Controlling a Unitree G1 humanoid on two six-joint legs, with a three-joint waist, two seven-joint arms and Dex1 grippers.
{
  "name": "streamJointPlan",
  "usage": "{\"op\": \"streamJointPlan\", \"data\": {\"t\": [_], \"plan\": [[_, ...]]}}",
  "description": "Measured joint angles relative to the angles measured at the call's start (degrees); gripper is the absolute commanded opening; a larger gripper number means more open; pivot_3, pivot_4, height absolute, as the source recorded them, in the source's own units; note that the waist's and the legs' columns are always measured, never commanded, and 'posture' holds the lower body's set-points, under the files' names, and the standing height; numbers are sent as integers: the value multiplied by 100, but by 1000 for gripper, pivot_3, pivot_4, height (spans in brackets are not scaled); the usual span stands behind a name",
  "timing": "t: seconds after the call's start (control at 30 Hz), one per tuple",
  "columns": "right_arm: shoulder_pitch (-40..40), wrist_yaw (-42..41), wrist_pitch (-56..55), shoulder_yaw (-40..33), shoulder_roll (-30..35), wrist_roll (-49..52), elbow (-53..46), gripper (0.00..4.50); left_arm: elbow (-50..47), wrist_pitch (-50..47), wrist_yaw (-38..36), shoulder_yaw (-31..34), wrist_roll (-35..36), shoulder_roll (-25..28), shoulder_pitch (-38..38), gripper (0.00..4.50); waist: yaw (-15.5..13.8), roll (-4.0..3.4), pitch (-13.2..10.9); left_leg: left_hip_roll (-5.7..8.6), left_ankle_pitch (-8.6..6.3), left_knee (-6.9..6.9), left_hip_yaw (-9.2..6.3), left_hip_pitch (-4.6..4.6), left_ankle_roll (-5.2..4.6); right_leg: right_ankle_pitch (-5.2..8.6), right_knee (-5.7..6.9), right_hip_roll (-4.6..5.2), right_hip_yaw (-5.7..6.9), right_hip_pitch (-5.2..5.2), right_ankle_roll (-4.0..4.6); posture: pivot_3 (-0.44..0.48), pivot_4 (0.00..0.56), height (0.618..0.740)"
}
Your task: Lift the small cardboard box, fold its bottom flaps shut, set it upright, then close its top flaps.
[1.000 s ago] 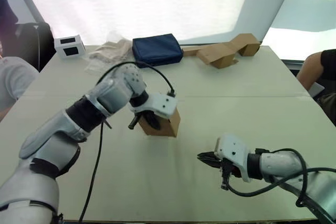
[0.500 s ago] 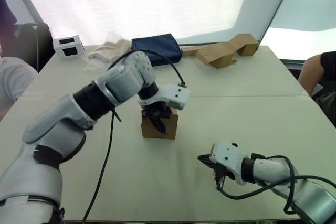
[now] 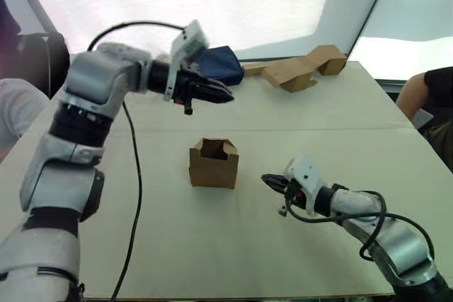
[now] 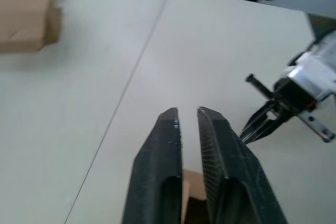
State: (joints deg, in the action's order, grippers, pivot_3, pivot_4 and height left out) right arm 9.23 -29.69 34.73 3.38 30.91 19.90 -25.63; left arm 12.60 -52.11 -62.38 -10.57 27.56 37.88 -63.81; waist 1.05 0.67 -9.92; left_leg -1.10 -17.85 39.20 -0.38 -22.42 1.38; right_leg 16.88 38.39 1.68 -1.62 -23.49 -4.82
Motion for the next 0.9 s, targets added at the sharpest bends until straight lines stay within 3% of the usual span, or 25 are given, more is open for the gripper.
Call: {"op": "streamJointPlan", "data": {"t": [0.1,0.2,0.3,0.4,0.63,0.9], "plan": [[123,118,-248,-170,-250,-57,533,0,-698,197,866,737,-85,1,1482,33,-17,3,-1,0,6,-3,2,-14,11,-1,-2,9,-7,-14,0,0,150,740],[281,223,-357,-111,-414,-208,800,0,-1164,292,1313,1111,-180,88,2335,33,-29,1,2,7,13,-3,8,-15,24,-2,1,23,-11,-17,0,0,150,740],[396,274,-487,36,-462,-434,1047,0,-1614,215,1560,1144,-323,264,3347,33,-26,0,4,14,11,-7,7,-7,20,-2,2,24,-9,-12,-1,0,150,740],[495,257,-545,244,-495,-654,1298,0,-1805,371,1950,1191,-385,-116,4076,33,-66,3,4,17,11,-5,0,-7,20,-2,-2,31,2,-2,-1,0,150,740],[725,155,-561,598,-725,-906,1592,0,-1924,934,2368,1061,-567,-799,4393,33,-30,4,4,17,11,-6,2,-6,19,-2,-1,30,5,-4,-1,0,150,740],[793,2,-508,873,-1004,-962,1598,0,-1824,1029,2119,689,-582,-861,4372,33,-20,2,5,16,10,-6,2,-4,19,-2,0,26,5,-3,-1,0,150,740]]}}
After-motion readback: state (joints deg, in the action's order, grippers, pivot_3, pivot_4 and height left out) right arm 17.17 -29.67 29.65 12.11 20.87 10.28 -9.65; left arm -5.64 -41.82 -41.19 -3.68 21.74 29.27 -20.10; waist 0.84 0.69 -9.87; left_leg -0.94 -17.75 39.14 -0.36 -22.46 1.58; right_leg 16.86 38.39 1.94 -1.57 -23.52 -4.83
